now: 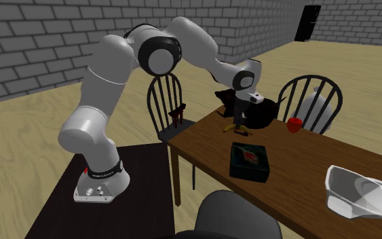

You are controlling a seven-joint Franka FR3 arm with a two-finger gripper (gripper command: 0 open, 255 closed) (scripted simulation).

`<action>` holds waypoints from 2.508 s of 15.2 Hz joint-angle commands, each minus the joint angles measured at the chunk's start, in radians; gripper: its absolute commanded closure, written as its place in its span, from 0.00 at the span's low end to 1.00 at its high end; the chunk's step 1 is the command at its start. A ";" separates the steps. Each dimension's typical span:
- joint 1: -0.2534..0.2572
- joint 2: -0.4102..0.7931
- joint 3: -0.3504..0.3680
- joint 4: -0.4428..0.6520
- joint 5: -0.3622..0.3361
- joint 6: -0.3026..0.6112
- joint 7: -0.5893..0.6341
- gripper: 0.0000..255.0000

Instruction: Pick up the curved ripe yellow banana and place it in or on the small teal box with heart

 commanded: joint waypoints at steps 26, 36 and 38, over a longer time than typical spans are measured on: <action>-0.063 0.191 -0.059 0.116 -0.037 0.078 -0.109 1.00; -0.065 0.159 -0.052 0.134 -0.027 0.029 -0.115 0.00; -0.066 0.134 -0.046 0.156 -0.019 -0.017 -0.120 0.00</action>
